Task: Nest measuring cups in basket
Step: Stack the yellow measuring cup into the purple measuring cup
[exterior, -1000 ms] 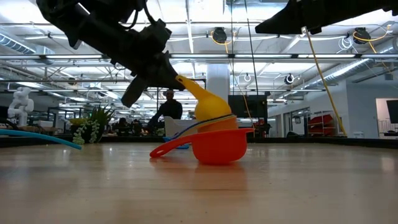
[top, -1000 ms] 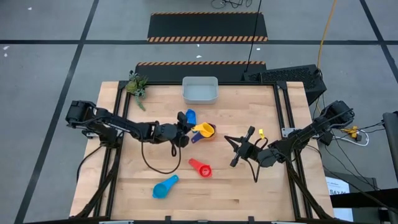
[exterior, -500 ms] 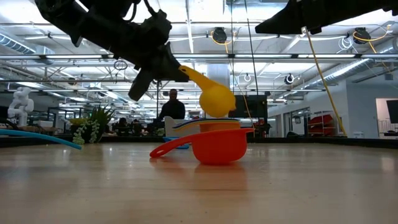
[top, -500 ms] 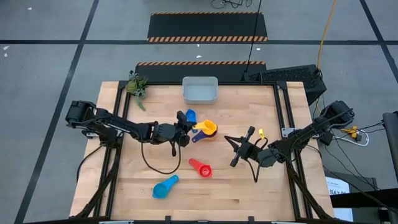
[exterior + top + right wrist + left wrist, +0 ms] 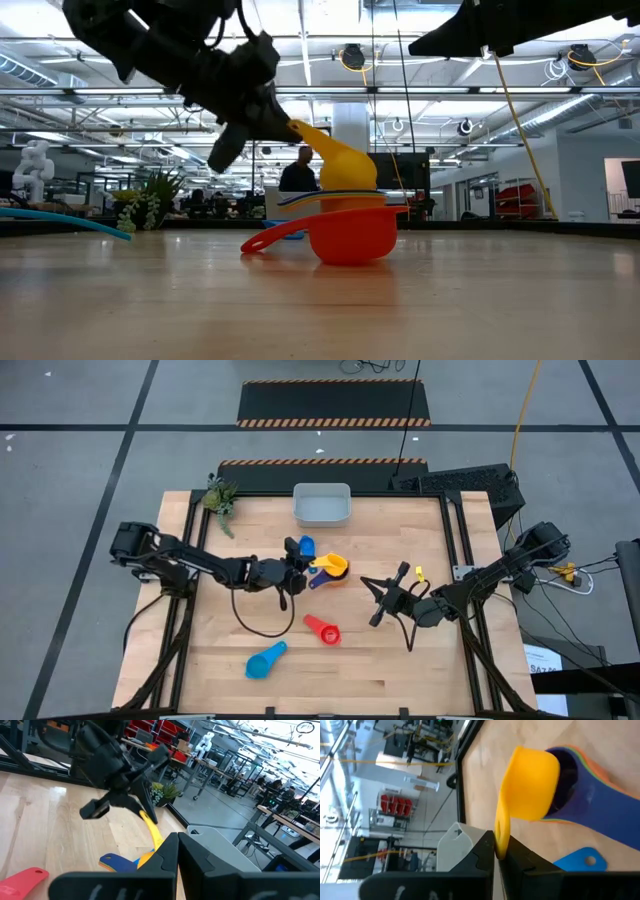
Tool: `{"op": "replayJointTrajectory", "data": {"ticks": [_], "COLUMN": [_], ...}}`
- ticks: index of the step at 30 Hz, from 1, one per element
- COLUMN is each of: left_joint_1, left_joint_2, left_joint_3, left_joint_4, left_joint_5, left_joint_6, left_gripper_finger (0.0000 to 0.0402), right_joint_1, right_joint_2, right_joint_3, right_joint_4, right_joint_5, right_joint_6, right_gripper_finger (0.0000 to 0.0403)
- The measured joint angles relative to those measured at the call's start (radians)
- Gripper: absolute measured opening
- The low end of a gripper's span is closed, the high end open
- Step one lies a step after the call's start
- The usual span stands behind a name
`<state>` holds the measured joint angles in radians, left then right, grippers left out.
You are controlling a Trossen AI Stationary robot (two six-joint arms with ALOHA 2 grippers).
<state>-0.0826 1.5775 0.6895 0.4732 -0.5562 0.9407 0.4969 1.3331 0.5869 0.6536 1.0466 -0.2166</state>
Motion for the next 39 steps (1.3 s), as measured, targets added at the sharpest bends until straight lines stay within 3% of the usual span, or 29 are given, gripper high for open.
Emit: {"op": "replayJointTrajectory", "data": {"ticks": [7,18,31,39], "left_joint_1": [-0.011,-0.023,-0.028,-0.052], "left_joint_2": [0.079,0.087,0.087,0.063], "left_joint_3": [0.0,0.0,0.0,-0.001], "left_joint_4": [0.115,0.048,0.018,-0.071], "left_joint_5": [-0.044,-0.048,-0.048,-0.019], "left_joint_6": [0.009,0.028,-0.091,-0.296], "left_gripper_finger": [0.0023,0.0034,0.0187,0.0241], "right_joint_1": [0.0,0.0,0.0,0.0], "right_joint_2": [0.0,0.0,0.0,0.0], "right_joint_3": [0.0,0.0,0.0,0.0], "right_joint_4": [0.0,0.0,-0.001,-0.015], "right_joint_5": [0.0,0.0,-0.001,-0.001], "right_joint_6": [0.013,0.009,-0.005,-0.004], "right_gripper_finger": [0.0,0.0,0.0,0.0]}}
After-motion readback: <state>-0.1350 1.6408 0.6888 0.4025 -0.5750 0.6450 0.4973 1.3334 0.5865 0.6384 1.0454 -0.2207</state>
